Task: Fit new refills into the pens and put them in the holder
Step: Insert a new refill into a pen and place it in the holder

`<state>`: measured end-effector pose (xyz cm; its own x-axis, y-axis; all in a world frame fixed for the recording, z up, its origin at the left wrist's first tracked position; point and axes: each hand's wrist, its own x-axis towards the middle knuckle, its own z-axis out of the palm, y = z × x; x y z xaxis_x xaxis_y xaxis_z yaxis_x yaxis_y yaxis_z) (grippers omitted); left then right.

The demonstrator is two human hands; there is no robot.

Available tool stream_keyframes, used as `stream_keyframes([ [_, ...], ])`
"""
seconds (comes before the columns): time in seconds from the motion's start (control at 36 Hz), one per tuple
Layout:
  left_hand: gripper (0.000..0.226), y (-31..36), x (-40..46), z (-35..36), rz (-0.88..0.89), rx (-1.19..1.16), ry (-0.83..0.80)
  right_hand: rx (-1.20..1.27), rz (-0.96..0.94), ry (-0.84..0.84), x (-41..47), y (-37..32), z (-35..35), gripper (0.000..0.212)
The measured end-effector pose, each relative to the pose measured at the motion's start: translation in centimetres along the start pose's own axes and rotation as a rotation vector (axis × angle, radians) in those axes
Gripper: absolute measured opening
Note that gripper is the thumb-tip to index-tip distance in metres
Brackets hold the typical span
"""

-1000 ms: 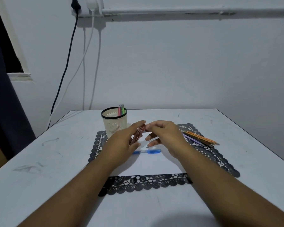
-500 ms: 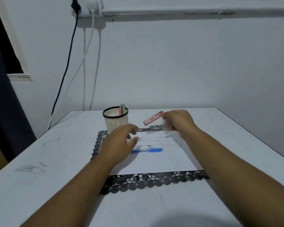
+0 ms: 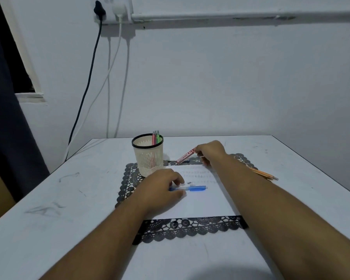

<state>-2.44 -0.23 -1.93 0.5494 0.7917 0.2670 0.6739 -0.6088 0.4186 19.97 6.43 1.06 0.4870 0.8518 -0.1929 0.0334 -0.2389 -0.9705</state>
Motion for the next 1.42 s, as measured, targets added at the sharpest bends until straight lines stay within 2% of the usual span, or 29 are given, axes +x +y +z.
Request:
stream_keyframes([
  [0.11,0.019,-0.1,0.1,0.2,0.027,0.031,0.001,-0.028,-0.037,0.044,0.6,0.5,-0.8,0.004],
  [0.17,0.015,-0.1,0.2,0.2,0.039,0.036,0.002,0.008,-0.029,0.024,0.1,0.6,-1.3,0.013],
  [0.28,0.008,0.1,0.1,0.2,0.055,0.040,0.009,0.043,-0.144,-0.028,-1.6,1.1,-2.6,0.019],
  [0.39,0.010,0.0,0.0,0.3,0.057,0.038,0.005,0.032,-0.178,-0.060,-3.3,1.7,-3.6,0.014],
  [0.47,0.010,-0.1,0.1,0.4,0.061,0.039,0.011,0.091,-0.187,-0.115,-4.5,1.7,-4.2,0.020],
  [0.61,0.011,0.3,-0.1,0.3,0.038,-0.007,0.042,0.296,-0.188,-0.173,-5.8,2.2,-4.7,0.031],
  [0.83,0.012,0.6,-0.2,-0.9,0.019,-0.116,0.110,0.403,-0.280,-0.142,-7.4,2.5,-4.9,0.025],
  [1.14,0.008,0.5,-0.2,-0.8,0.000,-0.162,0.148,0.369,-0.441,-0.138,-9.2,2.1,-4.0,0.020],
  [1.42,0.010,0.5,-0.3,-0.7,-0.007,-0.172,0.157,0.347,-0.477,-0.135,-9.5,2.2,-3.8,0.017],
])
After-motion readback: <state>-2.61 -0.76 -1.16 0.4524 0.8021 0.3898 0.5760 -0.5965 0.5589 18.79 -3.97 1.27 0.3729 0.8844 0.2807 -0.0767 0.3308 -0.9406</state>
